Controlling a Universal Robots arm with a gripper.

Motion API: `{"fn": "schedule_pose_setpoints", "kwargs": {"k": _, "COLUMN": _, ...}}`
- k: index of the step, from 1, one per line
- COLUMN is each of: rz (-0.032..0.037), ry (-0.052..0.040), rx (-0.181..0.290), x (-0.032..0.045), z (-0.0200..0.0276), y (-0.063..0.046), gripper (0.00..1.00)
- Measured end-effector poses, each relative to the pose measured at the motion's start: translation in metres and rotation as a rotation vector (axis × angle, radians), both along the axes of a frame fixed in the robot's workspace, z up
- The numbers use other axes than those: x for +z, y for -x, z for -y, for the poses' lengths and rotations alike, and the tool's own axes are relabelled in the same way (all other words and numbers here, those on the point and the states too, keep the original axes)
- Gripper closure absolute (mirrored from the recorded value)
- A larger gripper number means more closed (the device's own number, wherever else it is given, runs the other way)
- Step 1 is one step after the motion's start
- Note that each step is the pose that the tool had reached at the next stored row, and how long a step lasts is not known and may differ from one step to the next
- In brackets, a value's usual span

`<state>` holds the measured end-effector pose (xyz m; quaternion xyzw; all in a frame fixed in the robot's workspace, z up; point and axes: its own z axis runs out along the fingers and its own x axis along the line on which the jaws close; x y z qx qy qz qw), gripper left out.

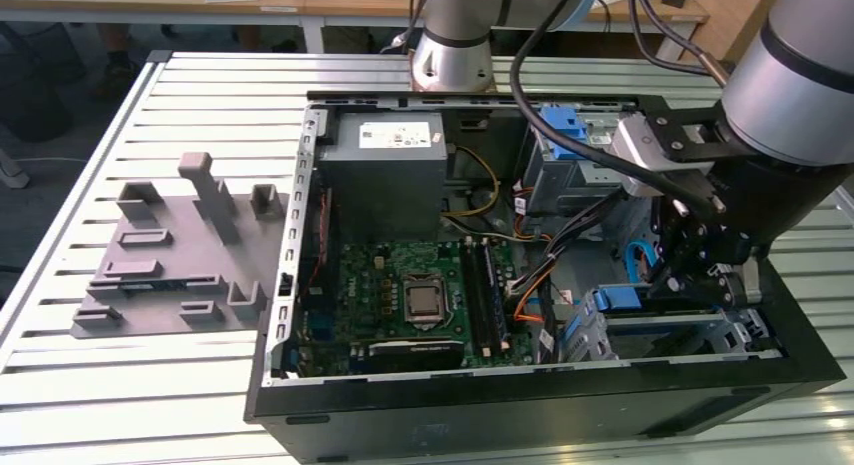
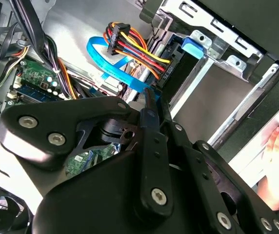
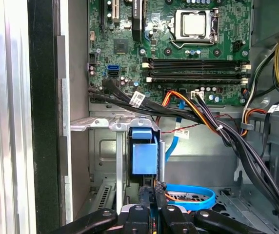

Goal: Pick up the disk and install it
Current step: 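Insert the second disk wire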

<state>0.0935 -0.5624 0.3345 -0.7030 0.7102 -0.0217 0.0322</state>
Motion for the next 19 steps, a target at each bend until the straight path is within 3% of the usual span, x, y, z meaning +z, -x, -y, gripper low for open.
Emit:
{"fn": "schedule_pose_setpoints", "kwargs": {"k": 8, "rz": -0.0005, "ry": -0.001, "rx": 0.0, "x": -0.0003, "z": 0.0003, "y": -0.0001, "gripper": 0.84}}
{"fn": "schedule_pose_setpoints", "kwargs": {"k": 11, "rz": -0.0008, "ry": -0.0025, "rx": 0.0, "x": 0.0048, "z": 0.0003, "y": -0.0001, "gripper": 0.84}}
{"fn": "schedule_pose_setpoints", "kwargs": {"k": 13, "rz": -0.0008, "ry": -0.0088, "rx": 0.0, "x": 0.0049, "z": 0.0004, "y": -0.0001, "gripper": 0.84}}
{"fn": "schedule_pose_setpoints", "kwargs": {"k": 16, "rz": -0.0007, "ry": -0.03, "rx": 0.0, "x": 0.0047, "z": 0.0015, "y": -0.0001, "gripper": 0.84}}
{"fn": "schedule_pose_setpoints", "kwargs": {"k": 19, "rz": -0.0008, "ry": -0.032, "rx": -0.003, "x": 0.0039, "z": 0.0038, "y": -0.0001, "gripper": 0.84}}
